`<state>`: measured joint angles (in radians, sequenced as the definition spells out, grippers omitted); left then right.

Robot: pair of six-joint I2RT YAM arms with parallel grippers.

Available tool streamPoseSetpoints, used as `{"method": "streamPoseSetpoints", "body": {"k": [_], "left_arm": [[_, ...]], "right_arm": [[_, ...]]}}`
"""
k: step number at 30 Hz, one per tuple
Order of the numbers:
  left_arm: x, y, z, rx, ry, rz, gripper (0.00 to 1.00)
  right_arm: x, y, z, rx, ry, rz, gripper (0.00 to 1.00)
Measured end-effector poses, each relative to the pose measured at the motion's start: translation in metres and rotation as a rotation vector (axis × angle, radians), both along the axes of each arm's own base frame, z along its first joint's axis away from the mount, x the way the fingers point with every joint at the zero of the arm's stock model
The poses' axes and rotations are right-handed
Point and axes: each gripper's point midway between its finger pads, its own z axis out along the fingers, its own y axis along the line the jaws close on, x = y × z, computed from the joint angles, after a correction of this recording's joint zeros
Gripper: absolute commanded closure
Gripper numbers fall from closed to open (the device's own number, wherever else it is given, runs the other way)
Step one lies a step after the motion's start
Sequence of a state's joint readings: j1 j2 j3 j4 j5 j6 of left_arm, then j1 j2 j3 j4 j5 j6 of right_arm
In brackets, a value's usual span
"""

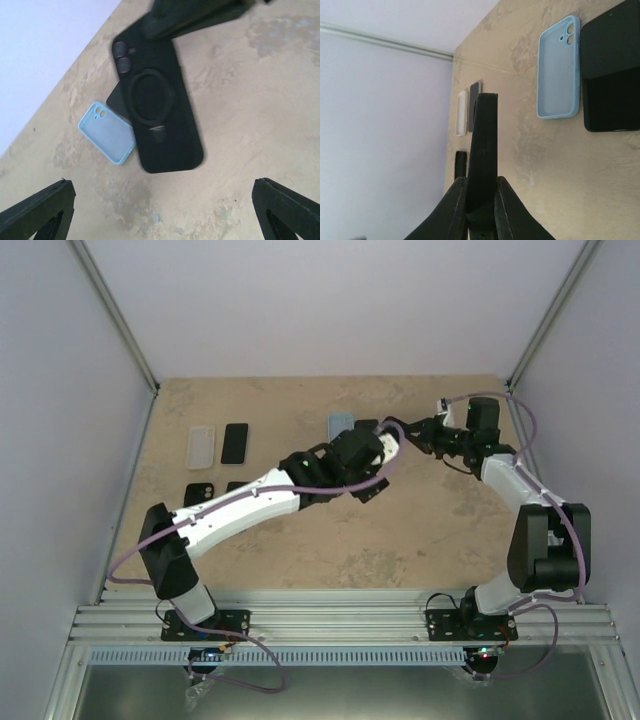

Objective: Take the phone out of the phone case
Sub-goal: Adjust the phone.

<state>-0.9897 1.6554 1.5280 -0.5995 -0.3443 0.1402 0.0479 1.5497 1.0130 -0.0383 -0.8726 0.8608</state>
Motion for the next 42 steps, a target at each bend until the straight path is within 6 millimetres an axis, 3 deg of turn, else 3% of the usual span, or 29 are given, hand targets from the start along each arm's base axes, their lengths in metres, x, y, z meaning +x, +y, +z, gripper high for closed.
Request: {"method": "streamPoseSetpoints", "body": {"k": [7,18,23,35,42], "left_arm": [[-0.042,-0.028,-0.001,0.193,-0.132,-0.158,0.01],[-0.025,-0.027,-0.025,0.434,-0.224,-0.123,0.01],[-0.016,-0.02,-0.028,0.519,-0.274,-0.092,0.07],[-0.003,-0.017,-0.028,0.613,-0.367,-0.055,0.64],[-0.003,-0.017,-0.032,0.627,-0.374,-0.055,0.94]], "right_arm": [[-0.001,-0.001,0.009,0.069,0.1,-0.059,0.99],[-0.01,-0.001,0.02,0.143,0.181,-0.097,0.99],[-0.015,-0.001,0.021,0.155,0.195,-0.103,1.0],[-0.024,0.0,0.018,0.177,0.234,-0.111,0.99],[-0.022,-0.001,0.021,0.195,0.24,-0.123,0.93]]}}
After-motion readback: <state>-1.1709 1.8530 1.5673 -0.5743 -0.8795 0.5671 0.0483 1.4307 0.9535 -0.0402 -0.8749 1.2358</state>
